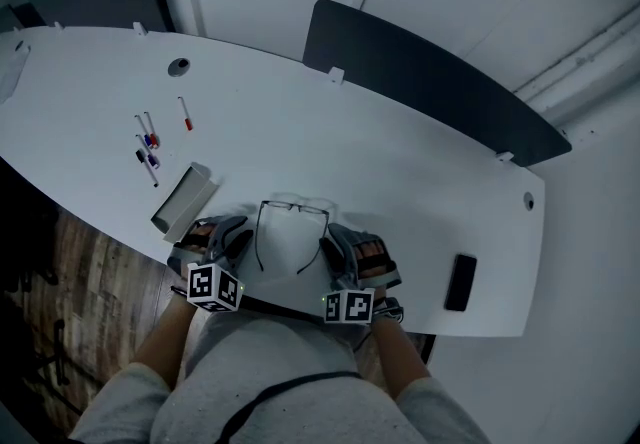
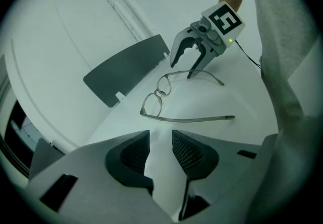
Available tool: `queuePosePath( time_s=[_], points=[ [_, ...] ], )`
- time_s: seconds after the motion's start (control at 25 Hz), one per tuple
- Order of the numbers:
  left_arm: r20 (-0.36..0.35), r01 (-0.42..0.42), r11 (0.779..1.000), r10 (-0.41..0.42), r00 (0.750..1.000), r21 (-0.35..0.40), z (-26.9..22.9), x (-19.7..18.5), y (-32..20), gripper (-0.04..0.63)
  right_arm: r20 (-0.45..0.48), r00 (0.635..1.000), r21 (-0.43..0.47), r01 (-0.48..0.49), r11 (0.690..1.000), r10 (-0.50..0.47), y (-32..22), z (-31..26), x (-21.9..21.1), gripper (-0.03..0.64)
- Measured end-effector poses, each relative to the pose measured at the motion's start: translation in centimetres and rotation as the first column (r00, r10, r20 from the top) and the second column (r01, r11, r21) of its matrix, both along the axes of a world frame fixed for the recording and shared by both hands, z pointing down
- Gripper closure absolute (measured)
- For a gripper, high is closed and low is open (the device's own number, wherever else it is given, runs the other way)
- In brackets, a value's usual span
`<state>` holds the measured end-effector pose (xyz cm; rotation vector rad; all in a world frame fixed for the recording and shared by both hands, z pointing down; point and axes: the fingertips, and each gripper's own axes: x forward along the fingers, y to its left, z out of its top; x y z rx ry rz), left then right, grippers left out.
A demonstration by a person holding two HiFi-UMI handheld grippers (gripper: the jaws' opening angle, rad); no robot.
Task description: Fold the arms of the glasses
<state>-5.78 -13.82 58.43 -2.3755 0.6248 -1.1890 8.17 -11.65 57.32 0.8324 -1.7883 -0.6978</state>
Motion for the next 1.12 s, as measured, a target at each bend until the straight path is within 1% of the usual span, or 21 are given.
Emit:
queuePosePath(
  time_s=[0.12, 0.28, 0.44, 0.64, 0.72, 0.84, 0.92, 1.0, 1.12],
  points=[
    [0.030, -0.040, 0.998, 0.039, 0.999, 0.038, -0.2, 0.5, -0.3, 0.457, -0.016, 1.000, 0.007, 0.015, 1.000, -0.015, -0.3, 0.2, -0.3, 0.417],
    [0.043, -0.062, 0.995, 0.059, 0.997, 0.076, -0.3, 0.7, -0.6, 0.452, -0.023, 1.000, 0.016, 0.016, 1.000, -0.016, -0.6, 0.4, -0.3, 0.419],
    [0.028, -0.088, 0.993, 0.086, 0.996, 0.081, -0.8, 1.3, -0.5, 0.451, -0.024, 0.999, 0.026, 0.029, 0.999, -0.029, -0.6, 0.2, -0.3, 0.419],
    [0.048, -0.142, 0.986, 0.138, 0.989, 0.087, -0.5, 1.9, 0.0, 0.451, -0.024, 0.998, 0.026, 0.053, 0.998, -0.053, -0.7, 0.3, -0.6, 0.419],
    [0.032, -0.145, 0.986, 0.143, 0.989, 0.077, -0.6, 2.1, 0.1, 0.451, -0.015, 0.999, 0.025, 0.049, 0.998, -0.049, -0.8, 0.3, -0.5, 0.427],
    [-0.005, -0.137, 0.989, 0.138, 0.990, 0.057, -0.6, 2.2, 0.2, 0.451, 0.012, 0.999, 0.032, 0.035, 0.999, -0.036, -1.1, -0.1, -0.5, 0.473],
    [-0.022, -0.131, 0.990, 0.132, 0.991, 0.053, -0.8, 2.2, 0.2, 0.451, 0.038, 0.999, 0.024, 0.027, 0.999, -0.028, -1.3, -0.3, -0.4, 0.486],
    [-0.042, -0.121, 0.991, 0.123, 0.991, 0.050, -1.2, 2.2, 0.1, 0.451, 0.072, 0.997, 0.011, 0.018, 1.000, -0.019, -1.5, -0.6, -0.3, 0.492],
    [-0.074, -0.102, 0.994, 0.106, 0.992, 0.048, -1.9, 2.2, 0.0, 0.456, 0.144, 0.990, -0.001, -0.002, 1.000, 0.002, -1.8, -1.5, -0.3, 0.526]
  ],
)
